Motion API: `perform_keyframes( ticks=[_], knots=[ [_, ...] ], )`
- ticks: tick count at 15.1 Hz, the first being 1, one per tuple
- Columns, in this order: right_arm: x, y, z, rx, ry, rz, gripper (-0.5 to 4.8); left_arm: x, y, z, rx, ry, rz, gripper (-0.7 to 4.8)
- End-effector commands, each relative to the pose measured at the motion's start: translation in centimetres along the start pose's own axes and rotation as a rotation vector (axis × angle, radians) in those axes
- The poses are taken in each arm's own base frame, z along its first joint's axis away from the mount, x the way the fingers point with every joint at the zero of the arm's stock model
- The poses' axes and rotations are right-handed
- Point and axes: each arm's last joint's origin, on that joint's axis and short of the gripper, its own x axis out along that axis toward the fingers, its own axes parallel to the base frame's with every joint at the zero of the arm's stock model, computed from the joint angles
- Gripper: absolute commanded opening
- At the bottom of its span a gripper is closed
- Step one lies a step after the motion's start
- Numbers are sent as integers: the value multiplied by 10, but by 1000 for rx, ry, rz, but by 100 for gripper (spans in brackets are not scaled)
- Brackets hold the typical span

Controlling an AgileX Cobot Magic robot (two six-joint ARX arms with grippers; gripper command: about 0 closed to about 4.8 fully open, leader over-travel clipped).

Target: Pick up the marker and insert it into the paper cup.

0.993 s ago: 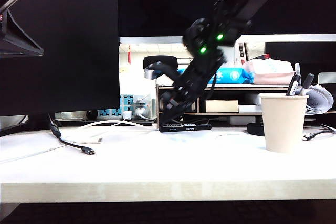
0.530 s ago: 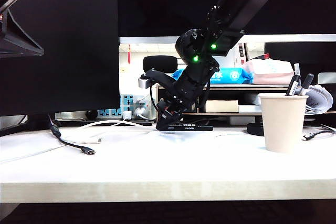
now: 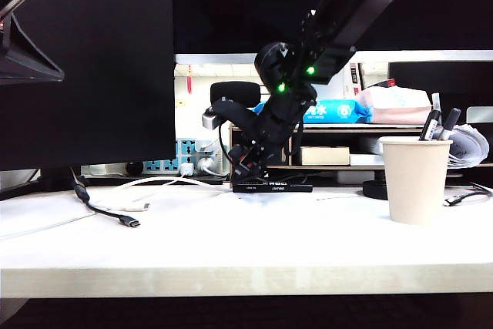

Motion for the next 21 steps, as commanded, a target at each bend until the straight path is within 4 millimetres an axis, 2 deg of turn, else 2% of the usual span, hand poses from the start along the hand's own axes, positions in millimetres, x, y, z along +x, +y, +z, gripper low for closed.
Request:
perform_keyframes(
  ticks=[1,15,21],
  knots=[
    [5,0,-5,4,41,-26,207,0,-1,3,9,-18,-13,-5],
    [3,0,-16,39,139,-17,201,0,-1,4,12,-23,-14,-5],
    [1,-2,-28,64,209,11,198,0,-1,4,12,-23,-14,-5]
  ],
)
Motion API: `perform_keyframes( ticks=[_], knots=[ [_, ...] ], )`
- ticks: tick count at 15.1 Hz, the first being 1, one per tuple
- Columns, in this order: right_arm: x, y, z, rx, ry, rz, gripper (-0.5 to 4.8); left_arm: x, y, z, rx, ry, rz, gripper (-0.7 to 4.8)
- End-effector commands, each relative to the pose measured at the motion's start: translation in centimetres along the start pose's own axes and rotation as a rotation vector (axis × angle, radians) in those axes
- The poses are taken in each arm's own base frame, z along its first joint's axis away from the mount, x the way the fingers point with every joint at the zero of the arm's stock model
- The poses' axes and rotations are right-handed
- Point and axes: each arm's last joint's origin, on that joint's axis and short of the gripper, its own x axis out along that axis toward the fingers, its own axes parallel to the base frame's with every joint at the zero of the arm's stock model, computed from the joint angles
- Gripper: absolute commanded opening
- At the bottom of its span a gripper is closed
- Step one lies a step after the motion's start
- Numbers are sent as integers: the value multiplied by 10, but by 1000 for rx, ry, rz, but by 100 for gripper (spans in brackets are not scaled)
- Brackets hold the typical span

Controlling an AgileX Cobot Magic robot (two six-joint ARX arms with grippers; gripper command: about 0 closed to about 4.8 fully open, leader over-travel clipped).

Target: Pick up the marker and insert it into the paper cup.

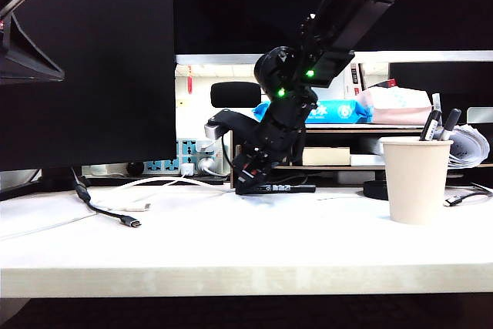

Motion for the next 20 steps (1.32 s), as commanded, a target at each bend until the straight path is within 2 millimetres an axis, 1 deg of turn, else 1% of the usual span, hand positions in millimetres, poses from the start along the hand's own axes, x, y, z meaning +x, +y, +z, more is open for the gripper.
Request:
perform_keyframes(
  ticks=[1,4,5,7,8,11,12,14,15,20],
  knots=[
    [0,-3,-17,36,116,2,198,0,-1,4,12,-23,-13,-5],
    [0,-2,-18,37,130,16,193,0,-1,4,12,-23,-13,-5],
    [0,-2,-18,37,133,16,165,0,-1,4,12,-23,-13,-5],
    [0,-2,-19,36,147,0,165,0,-1,4,12,-23,-13,-5],
    [-1,-3,-18,36,147,0,146,0,-1,4,12,-23,-13,-5],
    [-1,-2,-19,37,151,5,136,0,-1,4,12,-23,-13,-5],
    [-1,-1,-19,37,158,13,114,0,-1,4,12,-23,-13,-5],
    [-2,-1,-20,39,164,22,108,0,-1,4,12,-23,-13,-5],
    [-2,0,-20,39,168,26,89,0,-1,4,12,-23,-13,-5],
    [-5,-2,-18,47,165,23,80,0,-1,4,12,-23,-12,-5]
  ],
)
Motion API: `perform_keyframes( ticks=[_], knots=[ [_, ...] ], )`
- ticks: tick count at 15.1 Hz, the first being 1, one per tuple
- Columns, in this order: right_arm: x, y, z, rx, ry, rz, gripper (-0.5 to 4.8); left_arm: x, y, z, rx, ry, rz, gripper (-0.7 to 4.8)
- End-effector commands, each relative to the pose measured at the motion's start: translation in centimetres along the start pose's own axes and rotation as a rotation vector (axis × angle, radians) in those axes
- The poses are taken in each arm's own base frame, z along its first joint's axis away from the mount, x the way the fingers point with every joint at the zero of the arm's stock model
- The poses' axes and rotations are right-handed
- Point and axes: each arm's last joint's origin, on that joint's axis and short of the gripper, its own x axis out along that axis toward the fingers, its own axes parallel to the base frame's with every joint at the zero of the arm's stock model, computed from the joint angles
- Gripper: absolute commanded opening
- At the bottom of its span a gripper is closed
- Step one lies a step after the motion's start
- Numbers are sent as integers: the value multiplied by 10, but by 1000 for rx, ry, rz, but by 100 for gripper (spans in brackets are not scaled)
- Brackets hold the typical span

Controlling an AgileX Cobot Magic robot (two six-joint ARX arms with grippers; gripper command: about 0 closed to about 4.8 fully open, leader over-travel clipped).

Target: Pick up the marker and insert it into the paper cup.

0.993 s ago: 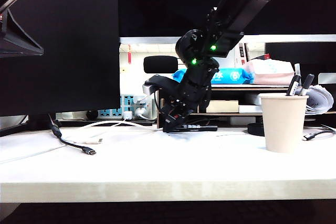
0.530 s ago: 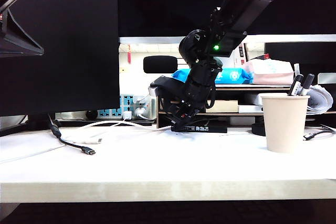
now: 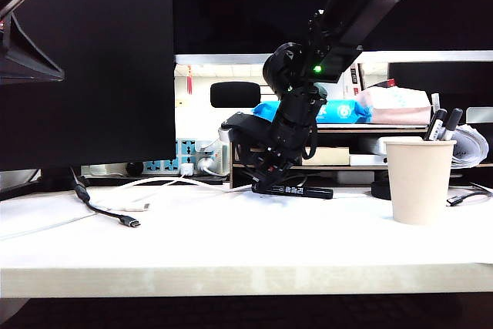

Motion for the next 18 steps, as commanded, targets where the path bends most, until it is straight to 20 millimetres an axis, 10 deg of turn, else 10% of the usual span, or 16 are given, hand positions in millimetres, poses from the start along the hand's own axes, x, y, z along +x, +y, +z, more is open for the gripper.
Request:
perform_keyframes(
  ticks=[1,18],
  knots=[
    [0,4,-8,11,69,35,76,0,-1,4,12,-23,-13,-5],
    [-90,-15,35,158,-268,230,70,0,-4,5,21,-24,-83,-5]
  ],
)
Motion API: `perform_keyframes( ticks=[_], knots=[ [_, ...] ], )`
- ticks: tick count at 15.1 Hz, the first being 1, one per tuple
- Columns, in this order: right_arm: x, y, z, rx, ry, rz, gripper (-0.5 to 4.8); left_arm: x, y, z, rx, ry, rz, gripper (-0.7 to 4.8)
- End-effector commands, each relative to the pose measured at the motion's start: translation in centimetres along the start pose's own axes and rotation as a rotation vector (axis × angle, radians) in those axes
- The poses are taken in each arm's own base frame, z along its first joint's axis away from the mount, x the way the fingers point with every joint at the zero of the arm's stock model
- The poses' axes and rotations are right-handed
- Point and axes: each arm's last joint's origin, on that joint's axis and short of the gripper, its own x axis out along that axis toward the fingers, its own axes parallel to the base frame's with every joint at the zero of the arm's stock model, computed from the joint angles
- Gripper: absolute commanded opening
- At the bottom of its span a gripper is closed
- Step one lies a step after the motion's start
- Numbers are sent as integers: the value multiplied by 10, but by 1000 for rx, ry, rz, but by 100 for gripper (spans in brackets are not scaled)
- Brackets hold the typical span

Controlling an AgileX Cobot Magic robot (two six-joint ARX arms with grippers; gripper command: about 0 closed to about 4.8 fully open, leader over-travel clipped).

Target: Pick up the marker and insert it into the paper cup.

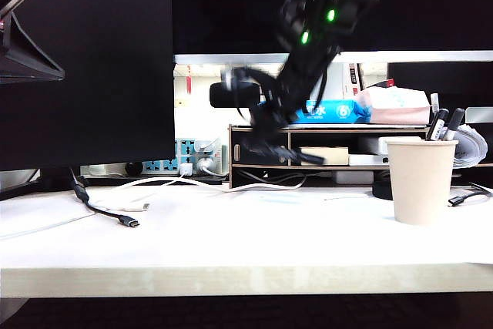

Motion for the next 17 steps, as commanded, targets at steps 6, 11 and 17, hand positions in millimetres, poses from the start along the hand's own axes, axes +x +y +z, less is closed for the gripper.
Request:
perform_keyframes(
  ticks=[6,11,17],
  knots=[
    [-56,14,23,80,-88,201,50,5,-34,6,116,-39,-345,-5],
    [-110,21,43,62,-165,211,49,9,-51,2,145,-43,-391,-5],
    [-189,17,46,150,-269,244,49,6,-56,11,115,-104,-477,-5]
  ],
)
